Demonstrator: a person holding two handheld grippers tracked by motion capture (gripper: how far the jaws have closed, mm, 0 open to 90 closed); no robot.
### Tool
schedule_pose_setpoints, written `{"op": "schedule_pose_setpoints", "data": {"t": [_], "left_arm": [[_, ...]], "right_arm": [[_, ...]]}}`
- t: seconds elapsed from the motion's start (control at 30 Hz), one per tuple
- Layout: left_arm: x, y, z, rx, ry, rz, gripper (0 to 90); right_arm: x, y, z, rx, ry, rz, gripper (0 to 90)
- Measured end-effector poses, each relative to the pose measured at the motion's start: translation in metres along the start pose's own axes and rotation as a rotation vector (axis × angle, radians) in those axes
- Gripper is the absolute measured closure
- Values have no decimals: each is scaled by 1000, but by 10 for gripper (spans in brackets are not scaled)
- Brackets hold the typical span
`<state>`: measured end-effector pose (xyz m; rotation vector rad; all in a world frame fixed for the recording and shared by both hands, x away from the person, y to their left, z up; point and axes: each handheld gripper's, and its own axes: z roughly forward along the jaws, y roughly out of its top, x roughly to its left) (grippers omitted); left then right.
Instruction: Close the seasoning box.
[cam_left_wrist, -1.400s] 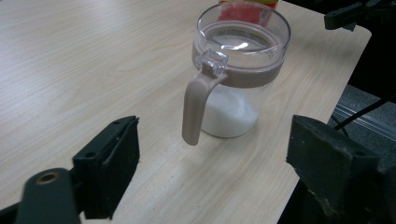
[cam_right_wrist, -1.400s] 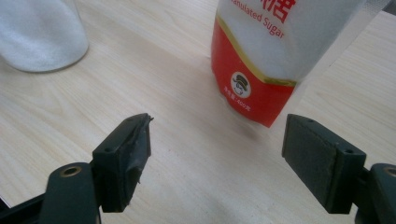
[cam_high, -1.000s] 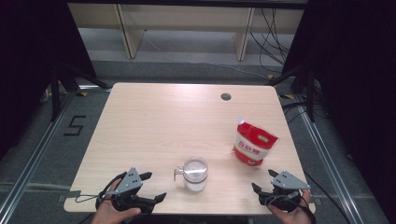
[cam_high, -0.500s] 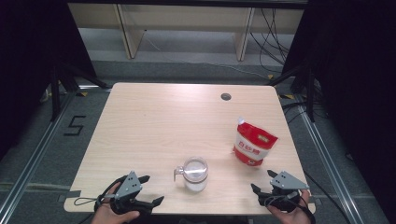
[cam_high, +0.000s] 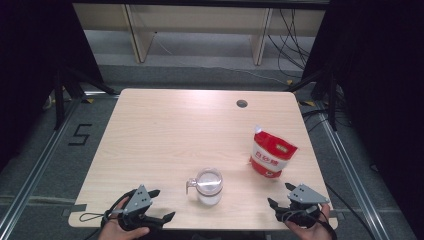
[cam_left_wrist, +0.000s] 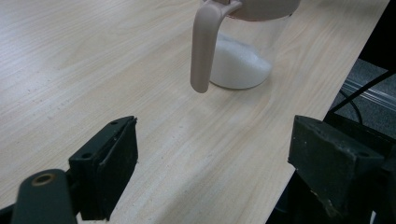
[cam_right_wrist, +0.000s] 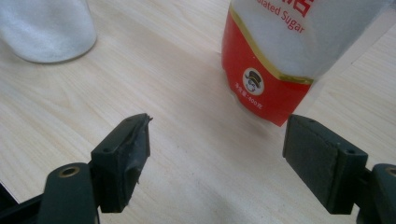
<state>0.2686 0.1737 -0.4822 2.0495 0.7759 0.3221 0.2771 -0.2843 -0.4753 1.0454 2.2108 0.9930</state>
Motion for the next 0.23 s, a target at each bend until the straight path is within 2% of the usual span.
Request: {"op": "schedule_pose_setpoints", "data": {"t": [0.13,0.23], "left_arm": [[0,0,0,-2,8,-2,154],[-1,0,1,-4,3,0,154]], "right_arm": [[-1,0,0,-10,-12,-15,240],[0,0,0,1,1,-1,238]]}}
